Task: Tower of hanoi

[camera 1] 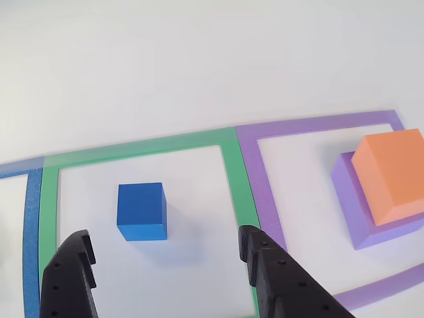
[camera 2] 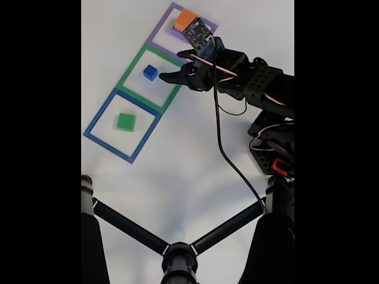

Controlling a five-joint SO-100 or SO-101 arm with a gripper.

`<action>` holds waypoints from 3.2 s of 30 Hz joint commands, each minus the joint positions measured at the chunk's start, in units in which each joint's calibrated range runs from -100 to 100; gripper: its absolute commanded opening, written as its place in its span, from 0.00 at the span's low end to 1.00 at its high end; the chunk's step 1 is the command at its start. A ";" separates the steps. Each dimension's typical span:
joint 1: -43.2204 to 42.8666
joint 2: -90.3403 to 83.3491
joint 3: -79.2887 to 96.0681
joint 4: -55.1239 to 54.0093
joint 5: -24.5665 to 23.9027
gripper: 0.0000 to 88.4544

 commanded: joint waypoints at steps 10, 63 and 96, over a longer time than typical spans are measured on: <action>-5.40 34.65 -13.53 -29.11 0.00 0.29; -8.29 41.95 -11.98 -36.15 0.00 0.04; -22.17 -2.77 -67.23 82.67 0.00 0.03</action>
